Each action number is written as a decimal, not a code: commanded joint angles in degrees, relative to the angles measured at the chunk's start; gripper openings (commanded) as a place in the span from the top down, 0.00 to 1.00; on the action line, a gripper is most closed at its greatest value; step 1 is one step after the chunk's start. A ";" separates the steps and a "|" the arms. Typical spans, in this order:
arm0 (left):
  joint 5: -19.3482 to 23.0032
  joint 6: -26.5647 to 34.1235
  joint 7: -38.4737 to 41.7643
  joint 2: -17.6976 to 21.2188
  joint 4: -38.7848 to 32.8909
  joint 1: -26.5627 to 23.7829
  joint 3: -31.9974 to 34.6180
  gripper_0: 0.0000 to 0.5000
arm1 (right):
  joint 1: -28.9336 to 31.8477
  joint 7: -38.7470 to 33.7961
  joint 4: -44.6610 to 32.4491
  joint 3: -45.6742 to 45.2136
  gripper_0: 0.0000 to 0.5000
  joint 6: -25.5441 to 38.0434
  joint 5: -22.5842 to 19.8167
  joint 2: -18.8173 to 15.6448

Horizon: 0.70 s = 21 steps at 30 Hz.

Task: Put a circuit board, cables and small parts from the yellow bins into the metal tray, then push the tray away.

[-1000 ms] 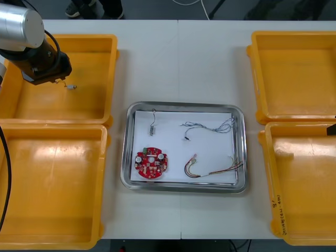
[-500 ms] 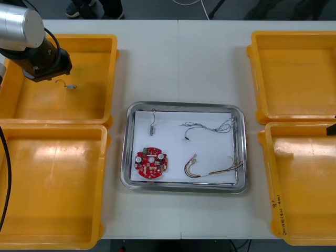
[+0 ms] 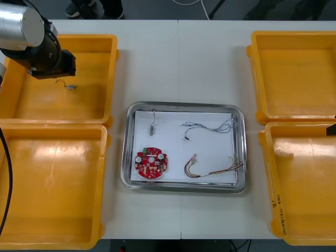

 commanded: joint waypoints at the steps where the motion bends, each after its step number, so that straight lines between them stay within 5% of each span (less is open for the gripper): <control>1: 0.22 -1.36 -0.99 -0.67 0.58 -0.80 1.43 0.00 | 0.21 -1.96 -0.51 -1.42 0.00 0.36 -0.44 -0.51; 21: -1.01 -9.71 -1.17 -5.33 11.66 -2.03 1.43 0.00 | 0.21 -1.87 -0.51 -1.42 0.00 0.36 -0.44 -0.51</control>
